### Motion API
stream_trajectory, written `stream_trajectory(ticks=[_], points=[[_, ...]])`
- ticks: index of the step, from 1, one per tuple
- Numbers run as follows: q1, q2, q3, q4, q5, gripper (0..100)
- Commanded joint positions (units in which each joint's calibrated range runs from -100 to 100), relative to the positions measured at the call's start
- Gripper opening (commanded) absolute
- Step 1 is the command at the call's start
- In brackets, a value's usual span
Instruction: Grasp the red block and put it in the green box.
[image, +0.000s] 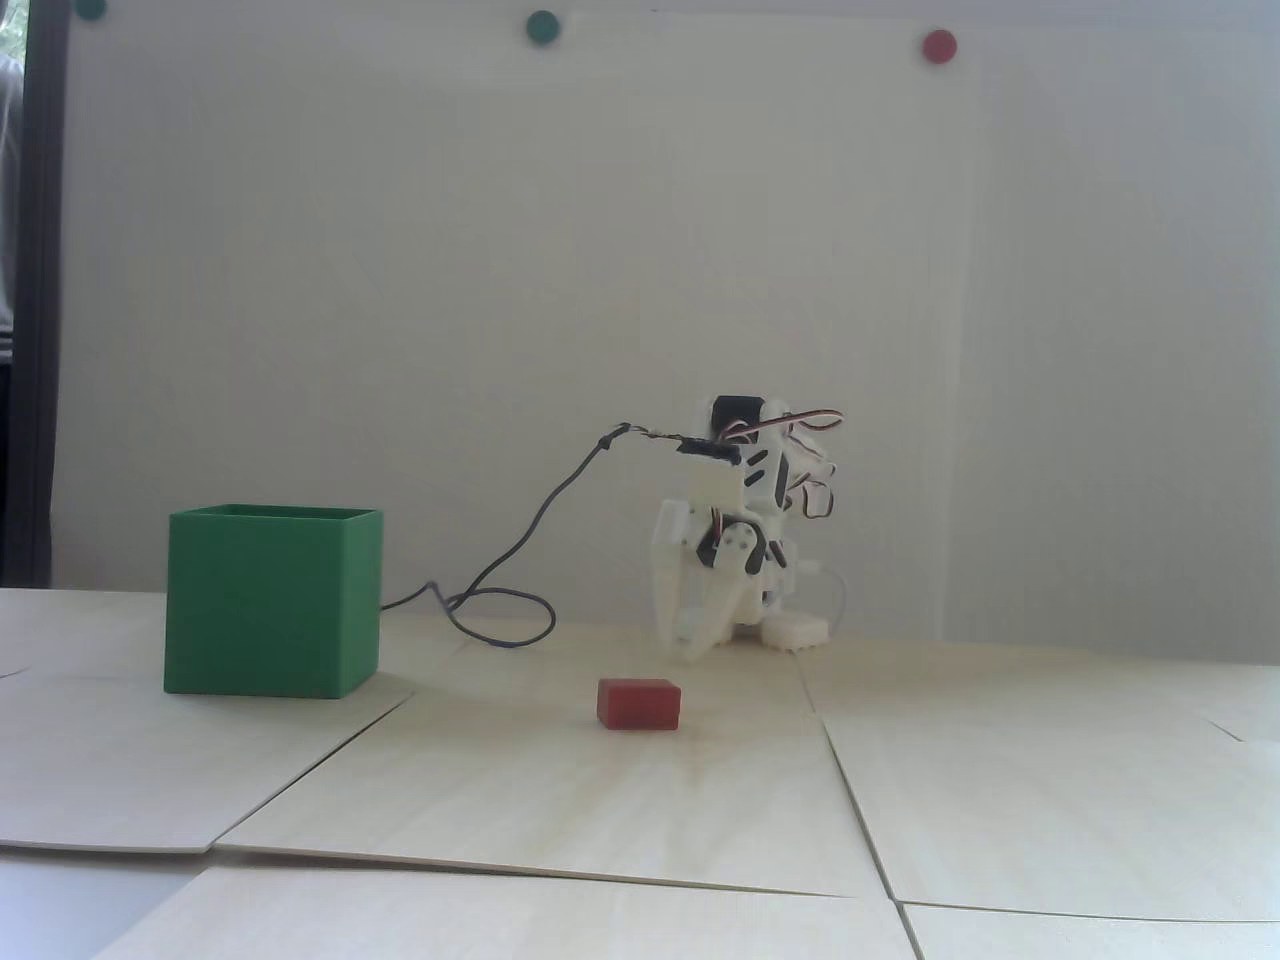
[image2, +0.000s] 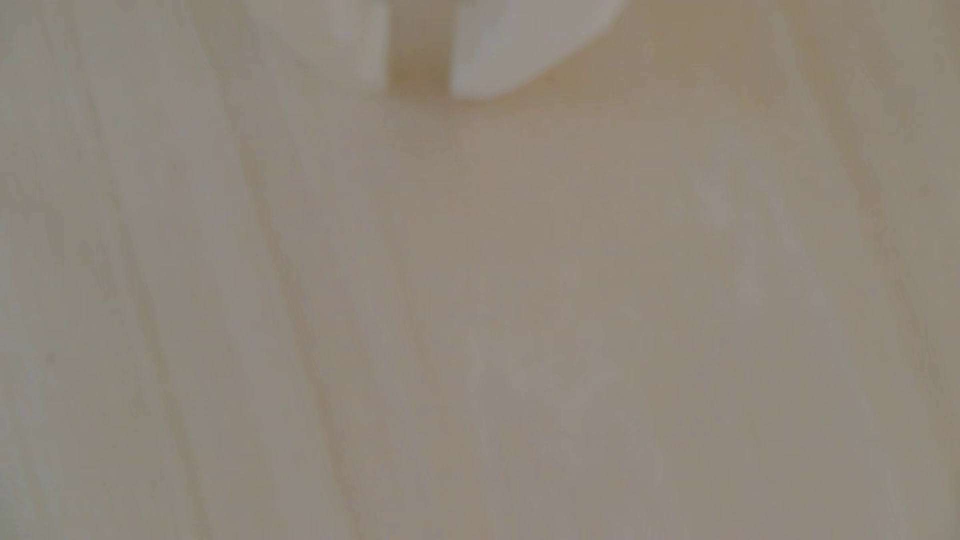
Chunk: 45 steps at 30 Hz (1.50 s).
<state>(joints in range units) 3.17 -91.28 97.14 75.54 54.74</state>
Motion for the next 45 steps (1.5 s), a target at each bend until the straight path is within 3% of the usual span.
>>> stream_trajectory(ticks=[1,11,17,30,45], points=[[-0.80,-0.51,0.47,0.51,-0.18,2],[-7.23,4.63,-12.84,0.34,-0.55,3],[-11.66,28.87,-35.82,-2.69,-6.17,15],[-11.33,84.53,-90.92,-2.18,-7.37,16],[-11.49,115.72,-131.74,12.32,-5.13,16]])
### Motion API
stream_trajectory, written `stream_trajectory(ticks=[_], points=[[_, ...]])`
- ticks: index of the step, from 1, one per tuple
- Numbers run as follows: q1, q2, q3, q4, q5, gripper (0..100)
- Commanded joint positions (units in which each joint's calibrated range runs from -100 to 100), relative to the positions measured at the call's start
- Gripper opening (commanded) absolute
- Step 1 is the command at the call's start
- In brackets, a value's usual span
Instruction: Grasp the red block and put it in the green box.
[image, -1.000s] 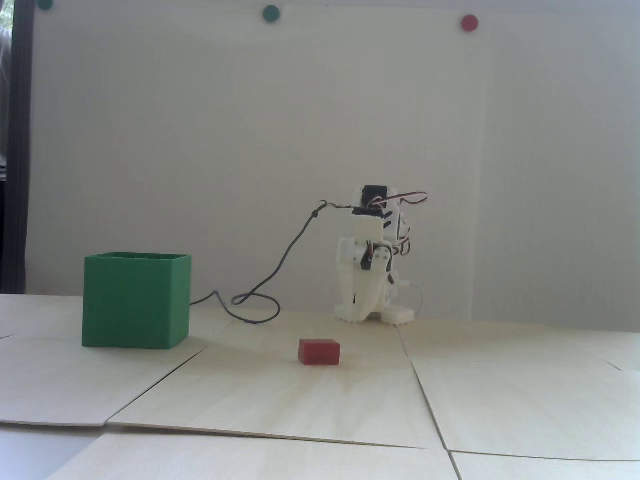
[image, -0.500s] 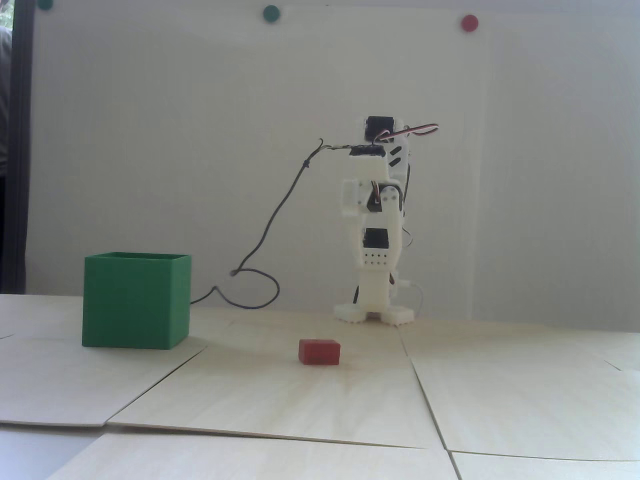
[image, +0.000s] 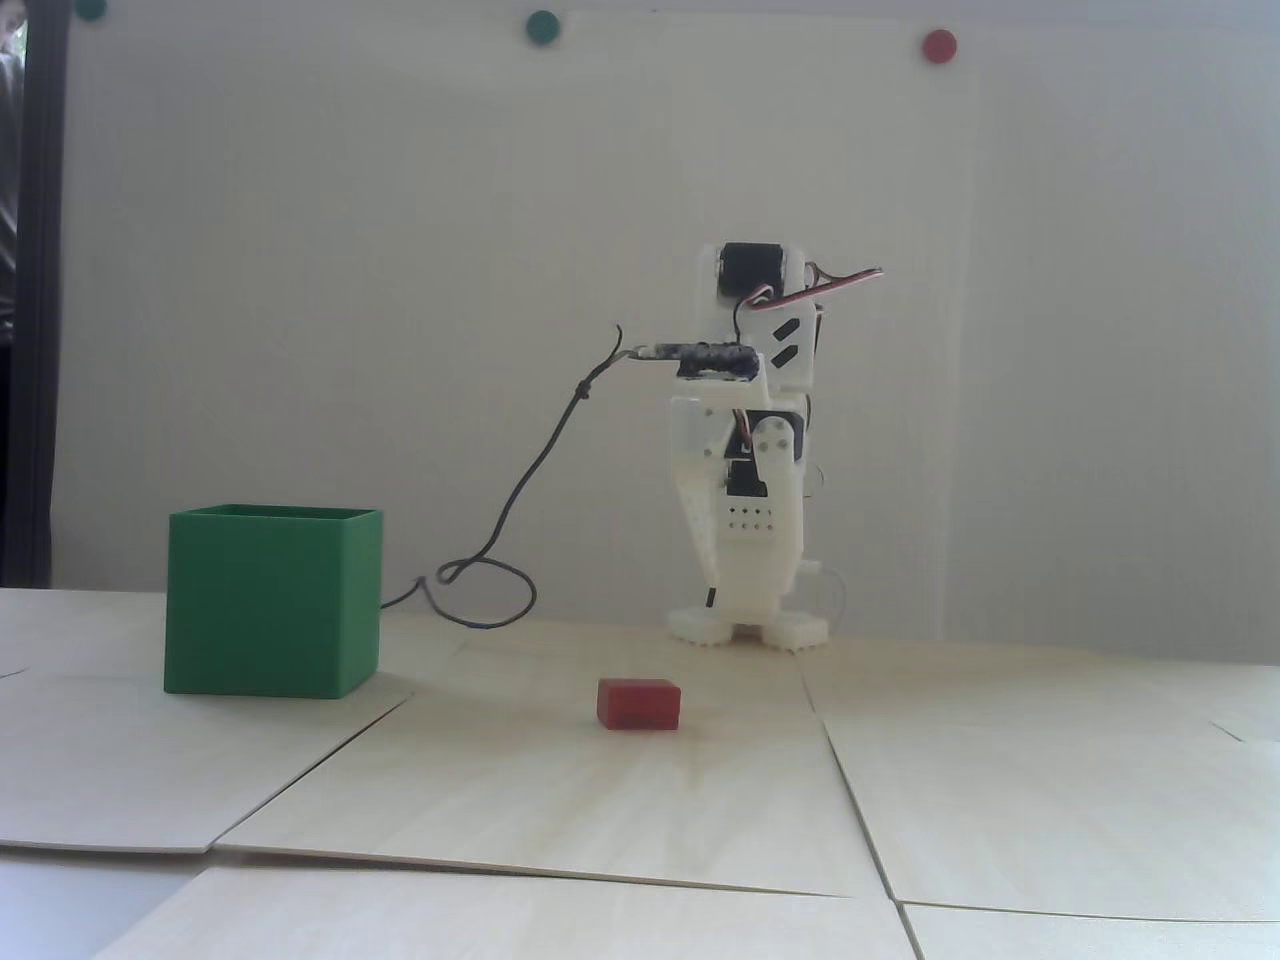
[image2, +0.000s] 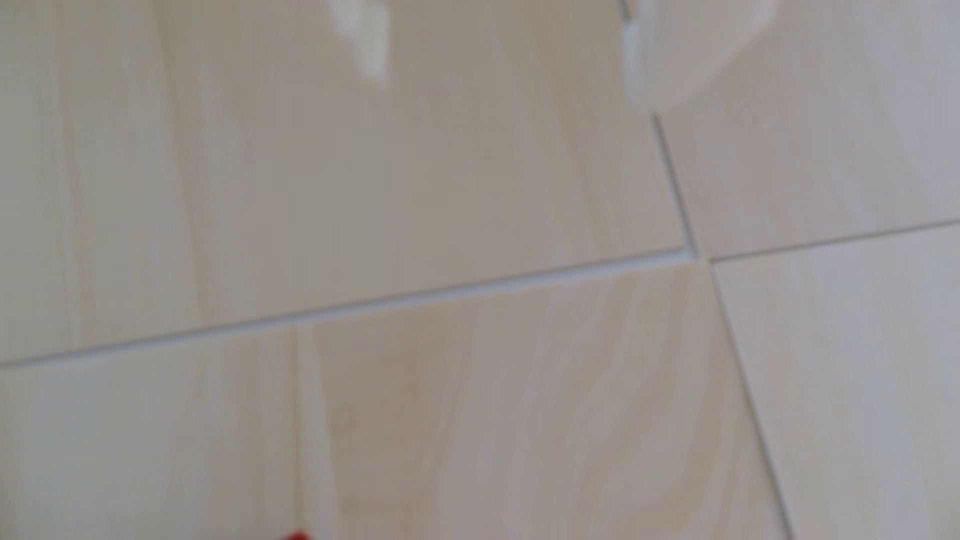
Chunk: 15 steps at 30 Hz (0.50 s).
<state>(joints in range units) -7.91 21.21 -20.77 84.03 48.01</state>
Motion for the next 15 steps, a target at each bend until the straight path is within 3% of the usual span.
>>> stream_trajectory(ticks=[1,12,15], points=[[-0.33,5.04,-16.59,5.18,2.28,16],[0.63,22.81,-42.85,12.35,3.21,16],[0.63,25.49,-47.11,15.47,5.87,16]])
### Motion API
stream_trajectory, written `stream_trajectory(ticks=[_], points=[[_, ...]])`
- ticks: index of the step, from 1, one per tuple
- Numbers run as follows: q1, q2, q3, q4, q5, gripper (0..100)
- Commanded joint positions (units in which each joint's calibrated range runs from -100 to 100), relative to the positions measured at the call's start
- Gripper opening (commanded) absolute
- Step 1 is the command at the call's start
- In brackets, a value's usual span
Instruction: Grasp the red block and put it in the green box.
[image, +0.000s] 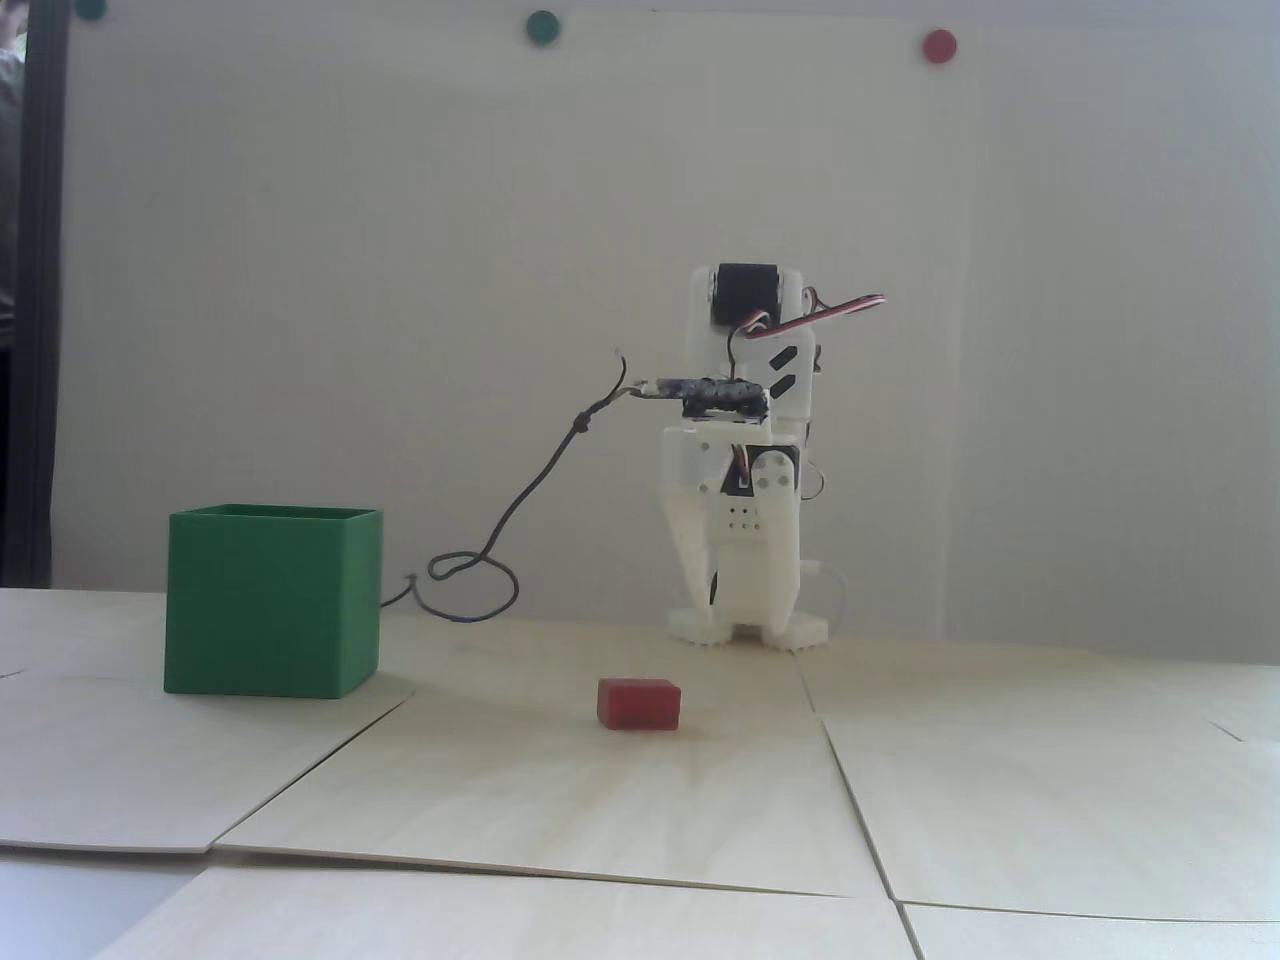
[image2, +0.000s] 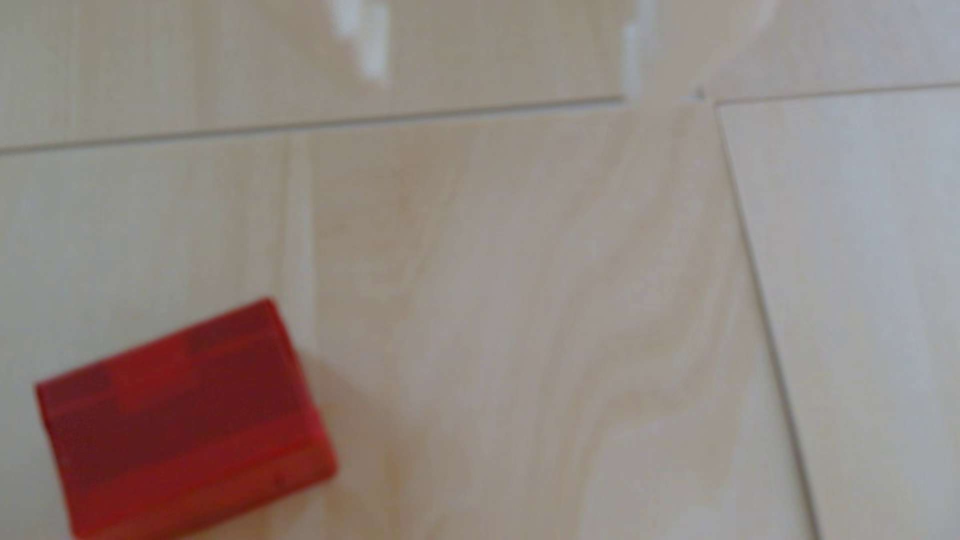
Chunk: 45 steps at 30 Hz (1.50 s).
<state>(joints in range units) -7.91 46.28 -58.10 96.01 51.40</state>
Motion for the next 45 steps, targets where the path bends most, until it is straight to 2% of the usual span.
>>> stream_trajectory(ticks=[1,15,19,29,45], points=[[0.71,0.89,-10.58,3.40,3.15,16],[1.19,2.23,-11.46,2.64,3.73,16],[1.11,4.13,-11.91,-0.81,3.73,16],[1.11,13.13,-32.85,3.40,3.68,16],[1.68,14.24,-34.27,3.23,6.17,16]])
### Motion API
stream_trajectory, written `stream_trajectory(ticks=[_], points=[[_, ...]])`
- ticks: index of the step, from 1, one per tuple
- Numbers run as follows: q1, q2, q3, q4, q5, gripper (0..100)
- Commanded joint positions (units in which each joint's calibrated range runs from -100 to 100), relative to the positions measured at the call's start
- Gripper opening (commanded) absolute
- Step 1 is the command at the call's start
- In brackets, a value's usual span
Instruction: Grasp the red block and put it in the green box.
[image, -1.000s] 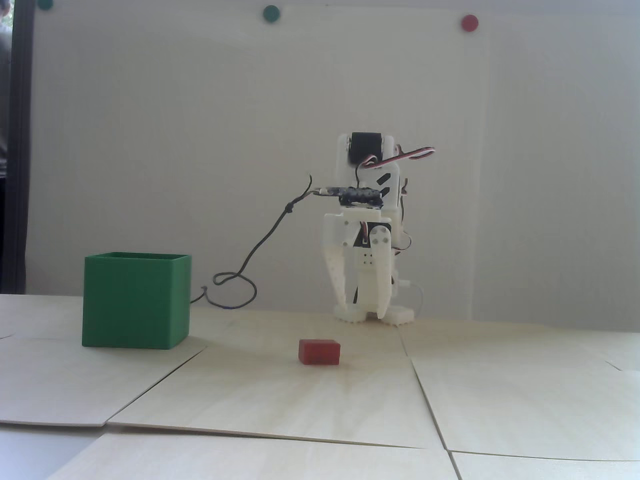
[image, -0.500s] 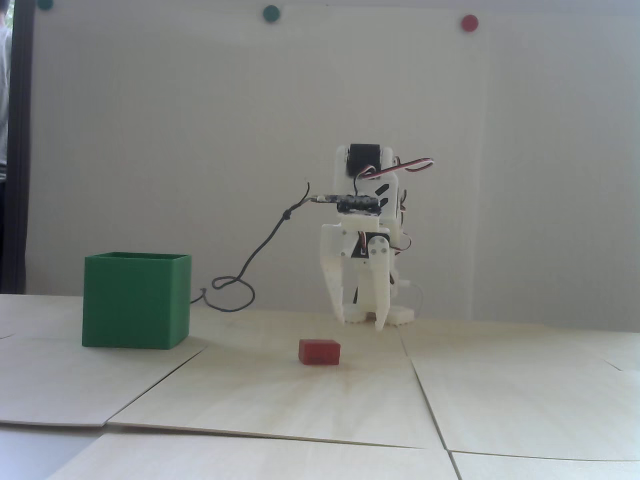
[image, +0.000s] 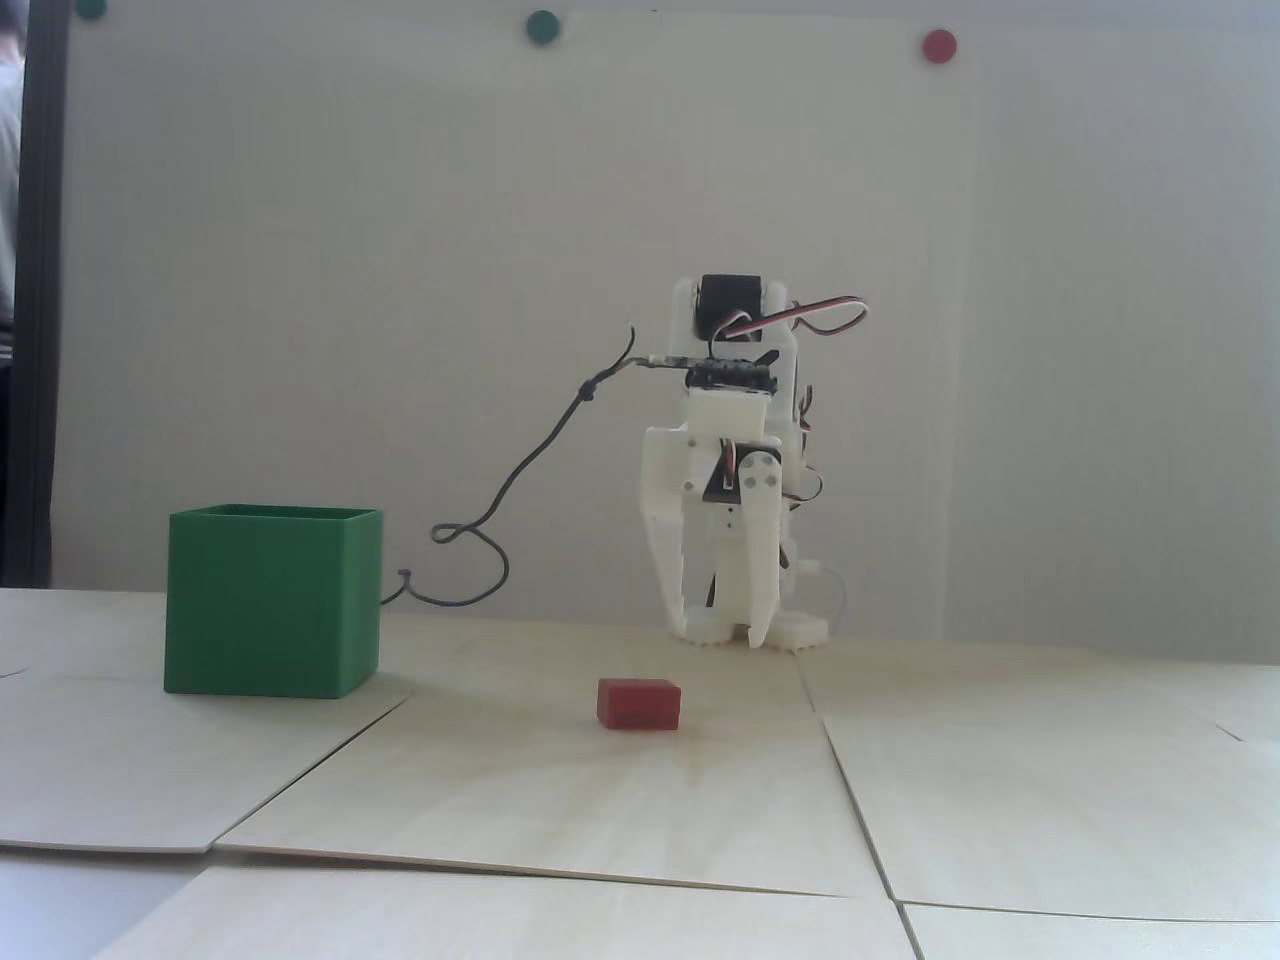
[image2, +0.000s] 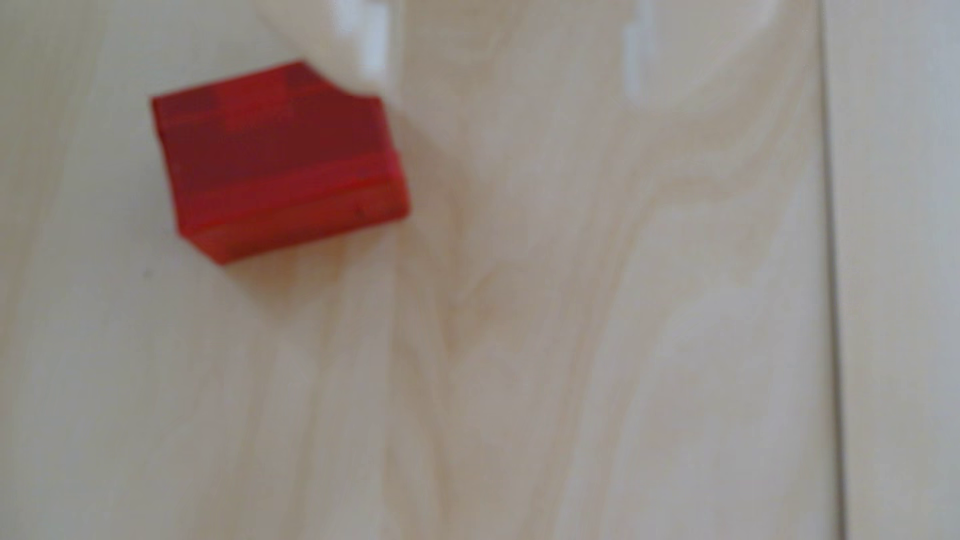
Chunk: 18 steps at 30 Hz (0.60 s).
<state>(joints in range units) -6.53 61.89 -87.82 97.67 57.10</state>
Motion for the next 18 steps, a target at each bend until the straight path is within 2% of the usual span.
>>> stream_trajectory(ticks=[1,18], points=[[0.38,-1.37,-4.46,1.57,0.37,16],[4.48,2.18,-4.63,1.57,0.37,16]])
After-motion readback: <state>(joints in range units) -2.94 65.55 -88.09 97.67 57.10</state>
